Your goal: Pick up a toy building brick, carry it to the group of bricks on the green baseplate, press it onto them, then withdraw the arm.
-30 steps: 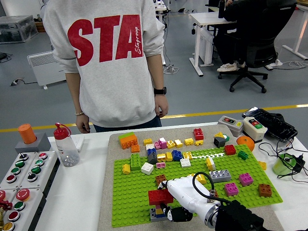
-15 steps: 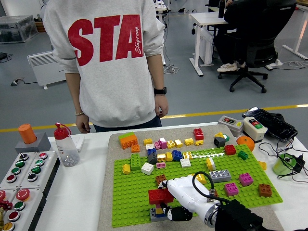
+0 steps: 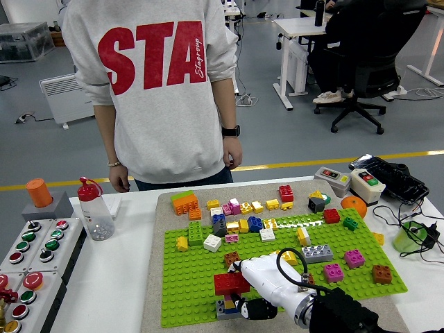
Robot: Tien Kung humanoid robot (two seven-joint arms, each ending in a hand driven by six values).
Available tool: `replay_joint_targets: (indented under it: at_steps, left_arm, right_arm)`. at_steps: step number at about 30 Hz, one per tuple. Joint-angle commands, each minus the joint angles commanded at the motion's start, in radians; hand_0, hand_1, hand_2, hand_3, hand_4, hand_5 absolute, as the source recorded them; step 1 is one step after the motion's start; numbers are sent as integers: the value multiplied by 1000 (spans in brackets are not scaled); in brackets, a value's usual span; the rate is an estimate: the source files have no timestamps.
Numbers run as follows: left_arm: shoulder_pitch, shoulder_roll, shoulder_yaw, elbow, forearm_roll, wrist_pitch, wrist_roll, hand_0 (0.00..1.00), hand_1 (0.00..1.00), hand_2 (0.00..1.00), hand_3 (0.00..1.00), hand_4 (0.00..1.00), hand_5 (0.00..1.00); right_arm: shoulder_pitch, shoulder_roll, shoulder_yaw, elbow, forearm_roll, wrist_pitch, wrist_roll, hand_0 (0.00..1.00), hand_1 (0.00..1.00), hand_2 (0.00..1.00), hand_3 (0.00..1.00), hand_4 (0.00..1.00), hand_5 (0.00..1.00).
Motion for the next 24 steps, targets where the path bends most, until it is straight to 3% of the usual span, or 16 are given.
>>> replay_joint_targets:
  at_steps: [24]
  left_arm:
    - [-1, 1, -1, 0, 1, 0, 1, 655, 688, 671, 575, 291, 998]
  right_arm:
    - [1, 1, -1, -5, 2, 28, -7, 629, 686, 722, 597, 457, 242]
